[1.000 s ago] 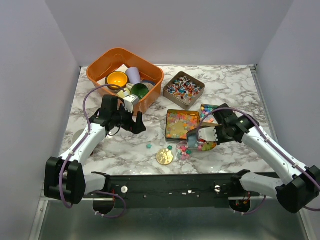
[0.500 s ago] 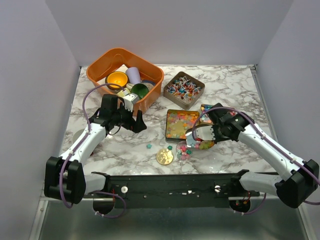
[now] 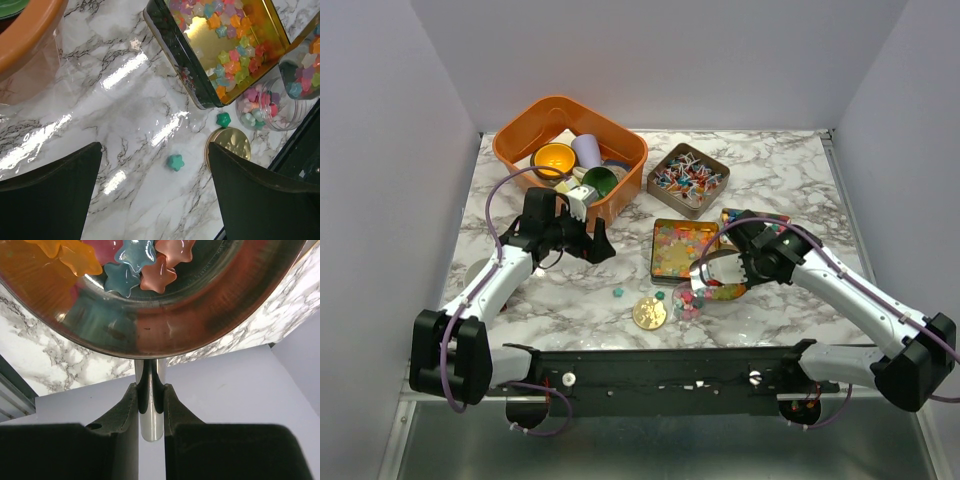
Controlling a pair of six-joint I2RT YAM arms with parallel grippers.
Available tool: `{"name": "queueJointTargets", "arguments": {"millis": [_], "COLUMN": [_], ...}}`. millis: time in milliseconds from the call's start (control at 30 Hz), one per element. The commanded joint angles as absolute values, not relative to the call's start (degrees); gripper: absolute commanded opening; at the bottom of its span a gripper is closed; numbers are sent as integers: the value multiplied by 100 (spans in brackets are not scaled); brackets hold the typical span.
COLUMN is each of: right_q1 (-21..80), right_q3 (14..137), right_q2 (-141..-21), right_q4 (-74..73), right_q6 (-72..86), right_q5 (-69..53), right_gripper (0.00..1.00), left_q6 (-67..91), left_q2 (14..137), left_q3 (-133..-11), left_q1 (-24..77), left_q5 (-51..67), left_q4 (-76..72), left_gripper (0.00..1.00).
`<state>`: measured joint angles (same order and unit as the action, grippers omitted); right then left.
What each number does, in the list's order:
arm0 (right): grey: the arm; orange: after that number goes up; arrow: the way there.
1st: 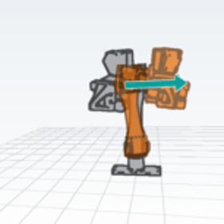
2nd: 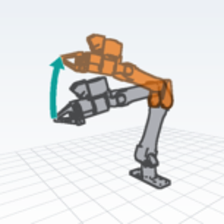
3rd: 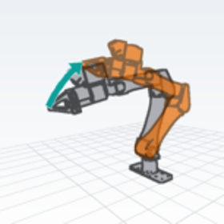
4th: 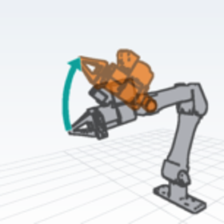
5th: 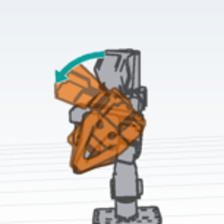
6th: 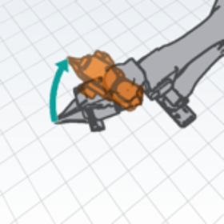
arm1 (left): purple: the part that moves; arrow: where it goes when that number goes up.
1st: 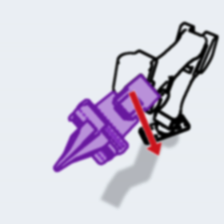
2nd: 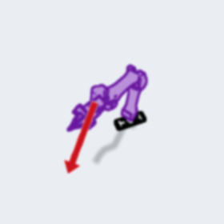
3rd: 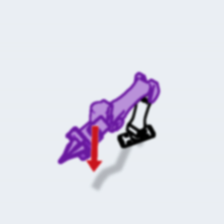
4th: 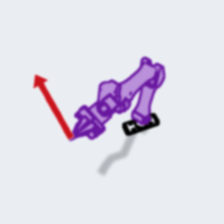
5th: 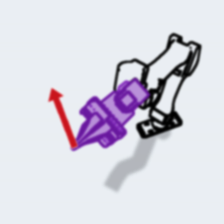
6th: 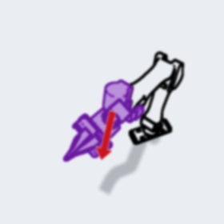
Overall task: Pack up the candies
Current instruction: Place the fake candies in the packing bottle.
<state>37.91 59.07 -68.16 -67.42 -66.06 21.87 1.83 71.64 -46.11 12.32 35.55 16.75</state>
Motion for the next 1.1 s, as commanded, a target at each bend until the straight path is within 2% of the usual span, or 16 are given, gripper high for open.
{"name": "queueJointTargets", "arguments": {"millis": [0, 1067], "right_q1": [3902, 4342], "right_q3": [6117, 6583], "right_q2": [-6882, -7146], "right_q4": [-7005, -7594], "right_q6": [-6469, -6267], "right_q5": [2487, 3085], "right_gripper": [1, 1], "left_q6": [255, 589], "left_q2": [7225, 7506], "left_q3": [-4562, -4676], "left_q1": [1187, 1187], "left_q5": [3753, 3981], "left_q4": [1494, 1028], "left_gripper": [99, 99]}}
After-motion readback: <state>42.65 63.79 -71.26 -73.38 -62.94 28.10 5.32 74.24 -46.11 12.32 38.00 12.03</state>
